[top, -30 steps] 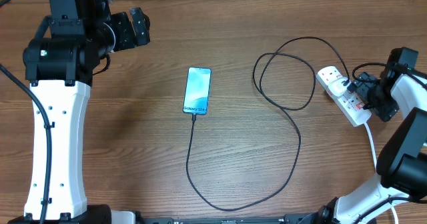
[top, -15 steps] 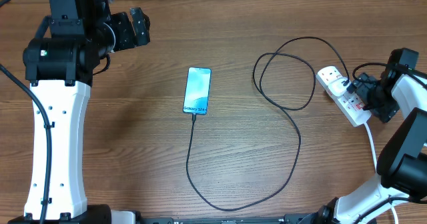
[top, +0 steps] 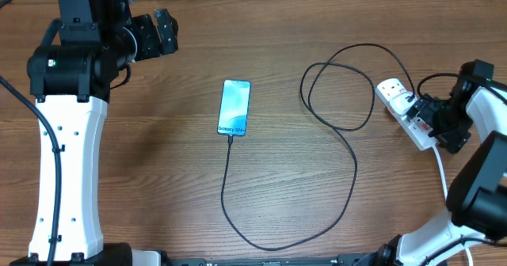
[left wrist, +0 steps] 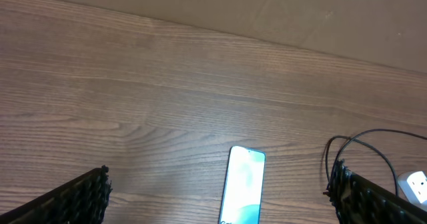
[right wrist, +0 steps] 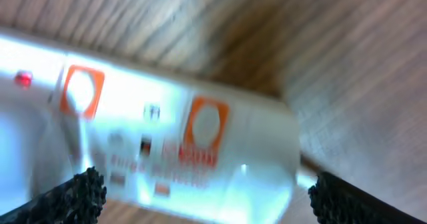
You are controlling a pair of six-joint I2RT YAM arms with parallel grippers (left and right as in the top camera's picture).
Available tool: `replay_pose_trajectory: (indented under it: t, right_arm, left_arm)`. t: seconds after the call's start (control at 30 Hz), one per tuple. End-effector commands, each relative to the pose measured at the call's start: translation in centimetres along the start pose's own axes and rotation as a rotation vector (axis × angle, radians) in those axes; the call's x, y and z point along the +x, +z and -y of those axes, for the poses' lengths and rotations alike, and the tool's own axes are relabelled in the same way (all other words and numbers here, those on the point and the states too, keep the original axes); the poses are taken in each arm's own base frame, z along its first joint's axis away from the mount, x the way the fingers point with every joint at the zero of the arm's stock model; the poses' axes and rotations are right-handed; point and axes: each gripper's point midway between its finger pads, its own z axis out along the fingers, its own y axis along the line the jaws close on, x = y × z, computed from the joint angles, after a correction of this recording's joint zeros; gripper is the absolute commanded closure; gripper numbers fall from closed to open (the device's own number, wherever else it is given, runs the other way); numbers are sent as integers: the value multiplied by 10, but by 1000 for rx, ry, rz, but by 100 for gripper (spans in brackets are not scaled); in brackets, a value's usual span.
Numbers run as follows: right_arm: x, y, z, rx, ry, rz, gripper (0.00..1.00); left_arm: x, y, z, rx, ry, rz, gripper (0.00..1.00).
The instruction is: Plug charger to phone and switch on socket
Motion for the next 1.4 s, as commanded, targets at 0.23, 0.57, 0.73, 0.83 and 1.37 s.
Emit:
replay_pose_trajectory:
  t: [0.23,0.57,0.73,0.83,1.37]
  right_arm:
    - [29,-148,-28,-199,-16,254,0]
    - [137,-269,-51,-429,-304,545,0]
    - [182,-296,-34,-525,-387,612,0]
    - [196,-298,-20,-534,-393,618,0]
    - [224,-271,6,-447,-414,469,0]
  left_arm:
    - [0,3,-3,-11,-13,-5,0]
    - [0,3,-3,-11,-12,-5,0]
    - [0,3,-3,-11,-12,-5,0]
    - [0,3,-3,-11,-12,-5,0]
    - [0,3,-3,-10,-12,-5,0]
